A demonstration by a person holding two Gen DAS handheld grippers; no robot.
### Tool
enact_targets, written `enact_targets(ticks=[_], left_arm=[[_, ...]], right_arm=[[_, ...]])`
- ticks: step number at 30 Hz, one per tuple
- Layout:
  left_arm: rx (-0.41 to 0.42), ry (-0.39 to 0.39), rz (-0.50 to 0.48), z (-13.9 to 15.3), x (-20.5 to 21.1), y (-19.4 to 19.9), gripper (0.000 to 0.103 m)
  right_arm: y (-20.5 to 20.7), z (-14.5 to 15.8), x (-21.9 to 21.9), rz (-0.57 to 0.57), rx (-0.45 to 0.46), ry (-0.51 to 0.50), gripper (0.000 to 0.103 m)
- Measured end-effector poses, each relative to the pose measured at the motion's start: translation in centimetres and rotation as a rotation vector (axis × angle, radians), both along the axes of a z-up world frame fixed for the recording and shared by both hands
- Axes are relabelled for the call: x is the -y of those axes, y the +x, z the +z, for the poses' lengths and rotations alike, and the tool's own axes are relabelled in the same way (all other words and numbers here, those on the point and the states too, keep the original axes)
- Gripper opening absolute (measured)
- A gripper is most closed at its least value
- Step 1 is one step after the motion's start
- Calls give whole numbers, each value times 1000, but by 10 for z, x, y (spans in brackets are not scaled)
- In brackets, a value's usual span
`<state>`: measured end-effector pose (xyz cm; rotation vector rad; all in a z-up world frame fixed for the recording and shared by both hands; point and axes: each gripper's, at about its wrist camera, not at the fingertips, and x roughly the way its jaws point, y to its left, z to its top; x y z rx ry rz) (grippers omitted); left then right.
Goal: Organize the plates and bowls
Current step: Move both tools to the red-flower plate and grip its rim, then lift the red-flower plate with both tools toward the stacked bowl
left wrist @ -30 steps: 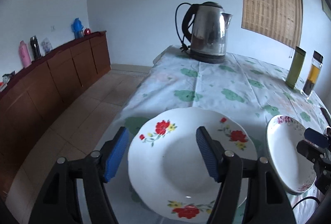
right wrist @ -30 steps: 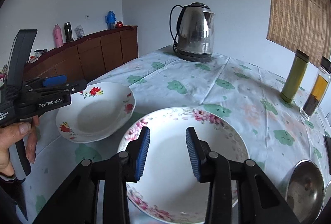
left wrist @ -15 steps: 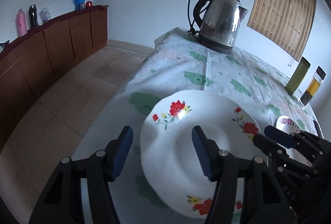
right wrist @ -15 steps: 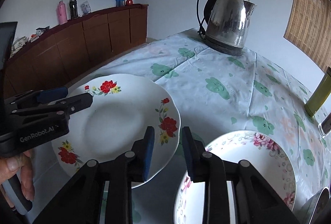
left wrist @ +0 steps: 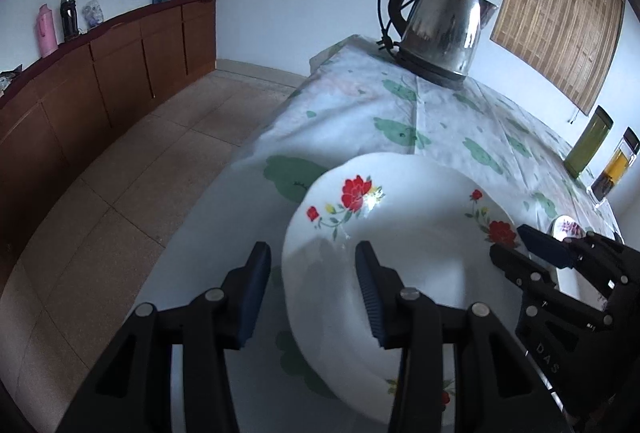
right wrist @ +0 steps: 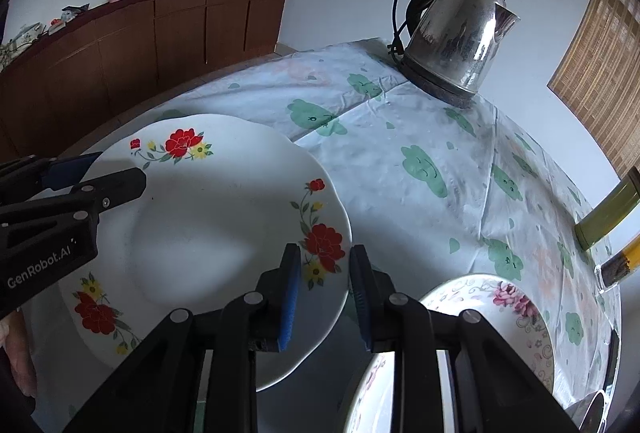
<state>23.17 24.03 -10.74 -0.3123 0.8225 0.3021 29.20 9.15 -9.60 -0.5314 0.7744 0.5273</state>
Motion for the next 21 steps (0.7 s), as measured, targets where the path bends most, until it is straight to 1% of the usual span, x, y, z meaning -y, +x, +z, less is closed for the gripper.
enact_targets(ticks=[4,5,6,9,11,13,14,17,19,21], left_arm=[[-16,-10,6,-4,-3,2,43],[-19,-10,10,-5,-3,2,43],[-21,-12,12,-5,-4,2,43],[-31,-5,10,-8,-3,3,43],[-34,7,2,-8,0,3,43],[-31,20,-9,-7,4,3,40],[-31,30,5,-7,5,2,40],[-17,-4,22,-8,-1,0,39],[-12,0,28,-7,-1,-1,39],[2,-4,29,-5,-1,-2,39]], right_arm=[[-2,0,-4,27,0,-21,32],[-3,-1,-6,37,6,-40,34],[-4,-2,-8,42,16,-59,34],[-5,-4,-12,35,29,-76,37],[-4,-3,-10,31,15,-59,36],[-4,-1,-7,33,3,-31,33],[-5,1,-6,39,-8,-12,31],[-5,3,-2,35,-44,41,31],[-4,4,1,29,-67,74,31],[-6,4,2,25,-70,80,31]])
